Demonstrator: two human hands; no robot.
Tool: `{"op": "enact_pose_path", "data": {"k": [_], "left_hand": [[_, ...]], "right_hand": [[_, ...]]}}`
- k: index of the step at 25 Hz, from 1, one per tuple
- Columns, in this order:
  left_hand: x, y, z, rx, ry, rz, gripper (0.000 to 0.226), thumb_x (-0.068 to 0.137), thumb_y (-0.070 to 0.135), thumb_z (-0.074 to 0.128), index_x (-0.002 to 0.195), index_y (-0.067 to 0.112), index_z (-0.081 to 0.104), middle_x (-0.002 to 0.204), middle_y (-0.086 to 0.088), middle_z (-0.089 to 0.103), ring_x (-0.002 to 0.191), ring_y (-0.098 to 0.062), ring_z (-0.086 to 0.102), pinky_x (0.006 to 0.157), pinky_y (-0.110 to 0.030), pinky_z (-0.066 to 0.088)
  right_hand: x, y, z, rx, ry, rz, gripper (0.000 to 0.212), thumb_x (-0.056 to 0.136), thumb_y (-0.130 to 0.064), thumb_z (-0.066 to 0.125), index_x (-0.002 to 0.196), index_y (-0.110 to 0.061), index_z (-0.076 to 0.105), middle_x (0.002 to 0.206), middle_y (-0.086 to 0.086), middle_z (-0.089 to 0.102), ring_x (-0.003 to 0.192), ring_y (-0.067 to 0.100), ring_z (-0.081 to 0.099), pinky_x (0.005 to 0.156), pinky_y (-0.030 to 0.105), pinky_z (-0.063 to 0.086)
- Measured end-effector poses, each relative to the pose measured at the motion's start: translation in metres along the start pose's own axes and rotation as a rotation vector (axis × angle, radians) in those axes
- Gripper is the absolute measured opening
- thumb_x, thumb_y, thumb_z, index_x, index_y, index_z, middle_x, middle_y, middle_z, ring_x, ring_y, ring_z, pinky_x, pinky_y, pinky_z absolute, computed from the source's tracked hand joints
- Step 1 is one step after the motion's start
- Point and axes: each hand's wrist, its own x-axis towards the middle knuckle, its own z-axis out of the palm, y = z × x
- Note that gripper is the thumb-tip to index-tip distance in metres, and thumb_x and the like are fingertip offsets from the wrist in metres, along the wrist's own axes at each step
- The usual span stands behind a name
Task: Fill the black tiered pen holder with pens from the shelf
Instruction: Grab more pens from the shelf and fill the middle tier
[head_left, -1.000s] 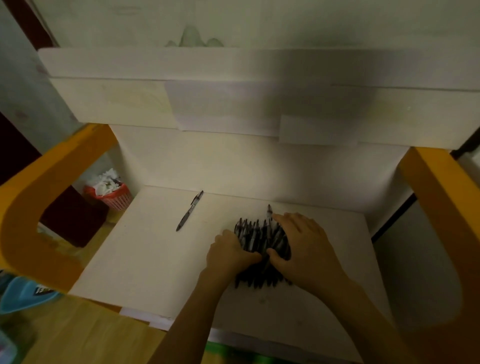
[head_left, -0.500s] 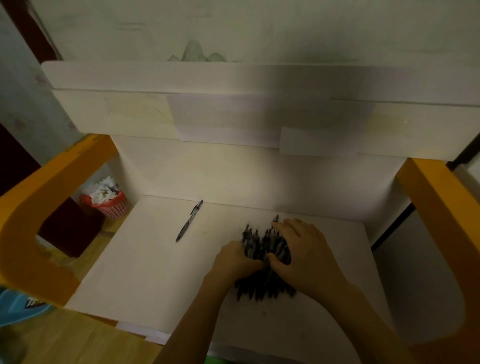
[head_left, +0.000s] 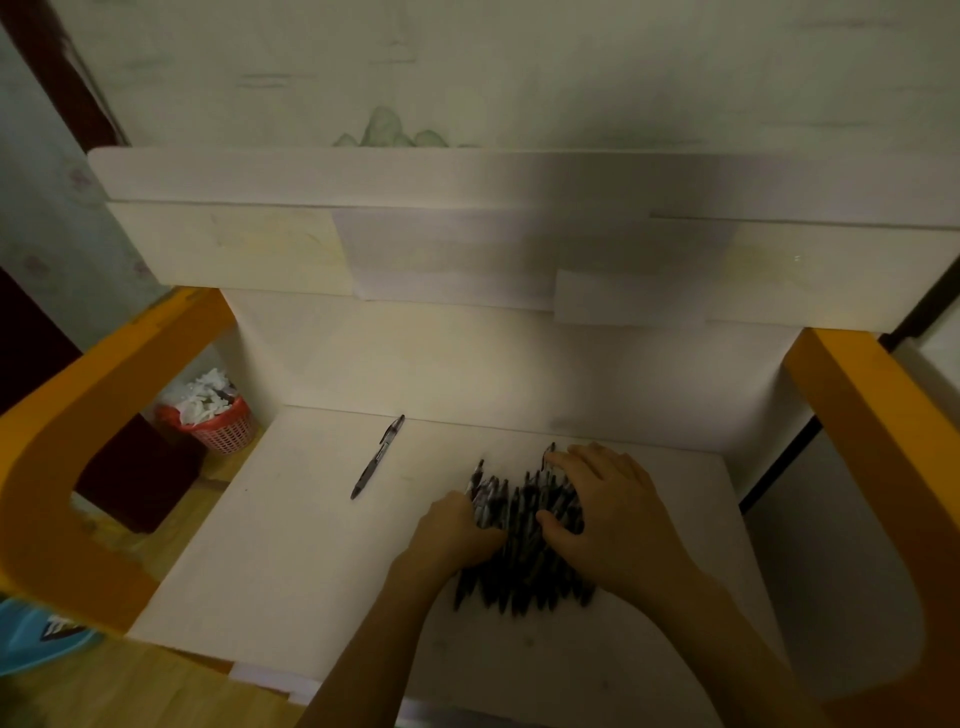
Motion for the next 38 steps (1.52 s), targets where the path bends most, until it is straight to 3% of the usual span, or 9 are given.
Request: {"op": "enact_pose_path", "data": {"k": [11,14,19,22,25,28,31,34,38], "left_hand": [[0.003,-0.006,-0.009,-0.014,-0.051,0.002,0.028,0.087,0.022,0.064,0.067,0.019,0.045,0.062,0.003,0.048,0.049,-0.005,0.043,0.038,-0.012,0.033],[0.003,-0.007,-0.013,0.003,-0.069,0.007,0.020,0.086,0.017,0.064,0.073,0.017,0.048,0.066,0.002,0.049,0.052,-0.006,0.044,0.042,-0.012,0.035],[-0.001,-0.004,-0.026,0.070,0.024,0.092,0.004,0.088,0.017,0.058,0.088,0.015,0.054,0.076,0.002,0.053,0.066,-0.009,0.050,0.056,-0.019,0.039],[-0.006,0.007,-0.041,0.001,0.085,0.133,0.015,0.092,0.023,0.056,0.104,0.014,0.054,0.087,-0.001,0.060,0.075,-0.016,0.062,0.061,-0.026,0.052],[-0.014,0.018,-0.055,-0.139,0.090,0.165,0.015,0.093,0.026,0.056,0.106,0.018,0.052,0.093,-0.009,0.066,0.073,-0.026,0.071,0.067,-0.039,0.060],[-0.020,0.027,-0.067,-0.148,0.152,0.265,0.013,0.093,0.029,0.059,0.103,0.023,0.053,0.086,-0.002,0.065,0.069,-0.016,0.066,0.061,-0.029,0.057],[-0.027,0.038,-0.080,-0.136,0.227,0.364,0.011,0.091,0.031,0.063,0.093,0.029,0.053,0.080,0.007,0.062,0.062,0.001,0.058,0.046,-0.007,0.039],[-0.035,0.053,-0.096,-0.205,0.249,0.448,0.014,0.089,0.026,0.065,0.086,0.032,0.052,0.079,0.010,0.063,0.064,0.012,0.057,0.047,-0.004,0.037],[-0.046,0.077,-0.114,-0.277,0.275,0.571,0.010,0.090,0.026,0.062,0.083,0.026,0.055,0.073,0.003,0.063,0.058,0.002,0.056,0.049,-0.008,0.040]], "right_hand": [[0.005,-0.009,-0.005,-0.015,0.015,0.006,0.064,0.091,-0.056,0.046,0.148,-0.031,0.031,0.154,-0.004,0.031,0.145,0.018,0.020,0.121,0.038,0.009],[0.007,-0.011,-0.007,-0.006,0.030,0.003,0.066,0.090,-0.056,0.047,0.148,-0.031,0.030,0.155,-0.003,0.031,0.145,0.018,0.020,0.122,0.038,0.009],[0.010,-0.019,-0.013,-0.001,0.067,0.007,0.071,0.088,-0.053,0.050,0.151,-0.030,0.025,0.154,-0.001,0.032,0.143,0.019,0.025,0.121,0.041,0.013],[0.012,-0.025,-0.017,0.019,0.094,0.008,0.074,0.087,-0.053,0.051,0.152,-0.031,0.023,0.154,-0.001,0.033,0.143,0.018,0.027,0.121,0.042,0.016],[0.014,-0.031,-0.024,0.036,0.118,0.006,0.075,0.087,-0.054,0.052,0.152,-0.032,0.021,0.154,-0.003,0.033,0.142,0.016,0.028,0.120,0.042,0.020],[0.015,-0.036,-0.034,0.054,0.160,0.015,0.076,0.087,-0.056,0.053,0.152,-0.033,0.021,0.152,-0.004,0.035,0.139,0.015,0.032,0.116,0.042,0.027],[0.016,-0.043,-0.050,0.077,0.223,0.025,0.075,0.087,-0.056,0.056,0.151,-0.033,0.024,0.150,-0.006,0.038,0.136,0.014,0.036,0.114,0.040,0.031],[0.014,-0.048,-0.072,0.063,0.302,0.030,0.074,0.086,-0.054,0.058,0.149,-0.031,0.028,0.148,-0.006,0.040,0.136,0.013,0.038,0.113,0.039,0.033],[0.005,-0.052,-0.105,0.022,0.412,0.044,0.072,0.087,-0.054,0.055,0.150,-0.034,0.027,0.152,-0.010,0.035,0.140,0.009,0.031,0.115,0.037,0.032]]}}
